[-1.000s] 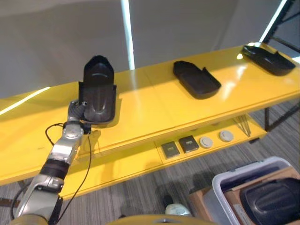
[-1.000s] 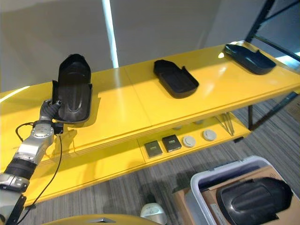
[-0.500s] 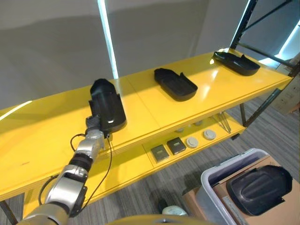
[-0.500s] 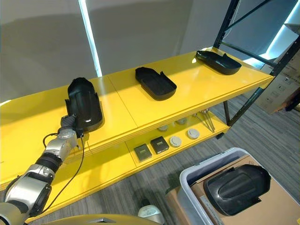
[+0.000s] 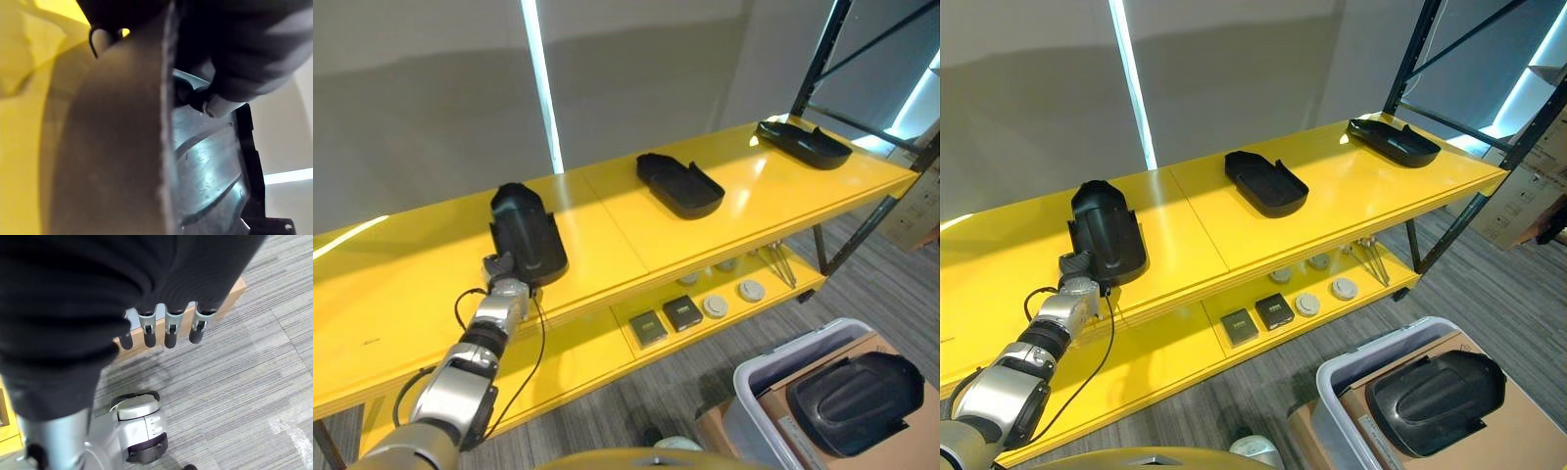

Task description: Move parts from the plastic box to the shelf.

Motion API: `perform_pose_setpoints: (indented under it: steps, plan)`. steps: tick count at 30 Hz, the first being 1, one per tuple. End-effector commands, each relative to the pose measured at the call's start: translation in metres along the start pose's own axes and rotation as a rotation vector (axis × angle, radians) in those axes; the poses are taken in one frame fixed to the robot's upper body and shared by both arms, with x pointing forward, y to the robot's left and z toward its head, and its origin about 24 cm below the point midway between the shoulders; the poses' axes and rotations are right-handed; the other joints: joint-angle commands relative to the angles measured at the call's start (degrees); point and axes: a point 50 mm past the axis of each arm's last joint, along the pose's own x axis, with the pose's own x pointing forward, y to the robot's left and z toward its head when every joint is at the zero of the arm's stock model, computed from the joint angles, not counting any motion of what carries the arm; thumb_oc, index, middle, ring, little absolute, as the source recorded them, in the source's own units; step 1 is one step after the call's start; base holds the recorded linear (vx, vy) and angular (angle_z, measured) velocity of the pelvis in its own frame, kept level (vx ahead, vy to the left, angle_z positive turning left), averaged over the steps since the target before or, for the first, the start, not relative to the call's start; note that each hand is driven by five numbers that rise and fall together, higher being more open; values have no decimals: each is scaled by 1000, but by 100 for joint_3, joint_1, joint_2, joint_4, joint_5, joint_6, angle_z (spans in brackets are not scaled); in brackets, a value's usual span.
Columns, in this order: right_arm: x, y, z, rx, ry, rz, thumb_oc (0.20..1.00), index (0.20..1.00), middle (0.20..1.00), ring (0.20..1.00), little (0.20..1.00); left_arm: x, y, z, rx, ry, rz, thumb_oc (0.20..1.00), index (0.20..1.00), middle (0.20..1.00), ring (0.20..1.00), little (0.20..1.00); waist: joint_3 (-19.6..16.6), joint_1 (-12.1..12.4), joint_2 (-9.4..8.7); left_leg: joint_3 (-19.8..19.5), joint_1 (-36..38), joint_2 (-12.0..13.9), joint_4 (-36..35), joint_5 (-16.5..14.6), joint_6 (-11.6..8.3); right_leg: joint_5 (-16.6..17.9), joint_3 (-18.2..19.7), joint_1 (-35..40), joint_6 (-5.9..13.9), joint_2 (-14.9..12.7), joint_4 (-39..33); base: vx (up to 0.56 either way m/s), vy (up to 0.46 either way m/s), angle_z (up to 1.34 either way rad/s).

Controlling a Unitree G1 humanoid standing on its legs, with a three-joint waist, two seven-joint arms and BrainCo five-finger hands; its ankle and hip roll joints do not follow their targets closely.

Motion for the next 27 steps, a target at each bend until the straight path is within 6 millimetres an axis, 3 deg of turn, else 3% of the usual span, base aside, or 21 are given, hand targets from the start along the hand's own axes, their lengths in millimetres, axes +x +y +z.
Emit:
perform_pose_setpoints:
  steps: [1, 8, 13, 15, 18, 23, 25, 27]
  plan:
    - [2, -12, 8, -66, 7, -40, 1000, 1000, 1000, 1000, 1000, 7, 3, 1, 77, 66, 51, 1000, 1000, 1000, 1000, 1000, 229, -78, 211, -625, -105, 482, -9, -97, -25, -431, 24, 156, 254, -42, 25, 0, 0, 0]
    - [2, -15, 11, -75, 8, -47, 1000, 1000, 1000, 1000, 1000, 6, -2, -5, 10, 87, 32, 1000, 1000, 1000, 1000, 1000, 233, -90, 244, -608, -73, 465, -10, -125, -27, -446, 48, 173, 259, -52, 25, 0, 0, 0]
    - [2, -17, 11, -84, 13, -52, 1000, 1000, 1000, 1000, 1000, 2, -8, 13, -70, -14, 17, 1000, 1000, 1000, 1000, 1000, 224, -43, 256, -623, -53, 460, -10, -140, -36, -453, 14, 198, 265, -70, 25, 0, 0, 0]
    - [2, -17, 11, -81, 14, -53, 1000, 1000, 1000, 1000, 1000, 0, -6, 31, -62, -117, 31, 1000, 1000, 1000, 1000, 1000, 226, -8, 258, -642, -58, 458, -10, -141, -40, -454, -2, 201, 266, -74, 25, 0, 0, 0]
    - [2, -21, 8, -62, 19, -55, 1000, 1000, 1000, 1000, 1000, -4, 12, 76, -50, -321, 106, 1000, 1000, 1000, 1000, 1000, 242, 88, 279, -707, -66, 455, -10, -130, -47, -445, -48, 218, 269, -82, 25, 0, 0, 0]
    - [1, -24, 5, -31, 26, -60, 1000, 1000, 1000, 1000, 1000, -9, 36, 103, -84, -476, 174, 1000, 1000, 1000, 1000, 1000, 251, 220, 299, -776, -93, 454, -10, -118, -49, -438, -101, 223, 259, -99, 25, -1, 2, 1]
    - [1, -23, -1, 11, 34, -63, 1000, 1000, 1000, 1000, 1000, -21, 63, 122, -100, -638, 215, 1000, 1000, 1000, 1000, 1000, 291, 388, 294, -899, -115, 456, -10, -111, -51, -453, -182, 261, 241, -125, 25, -10, 25, 9]
    - [1, -24, -4, 18, 37, -66, 1000, 1000, 1000, 1000, 1000, -29, 75, 128, -108, -702, 228, 1000, 1000, 1000, 1000, 1000, 308, 470, 286, -966, -126, 456, -10, -107, -51, -465, -232, 284, 228, -137, 25, -8, 27, 11]
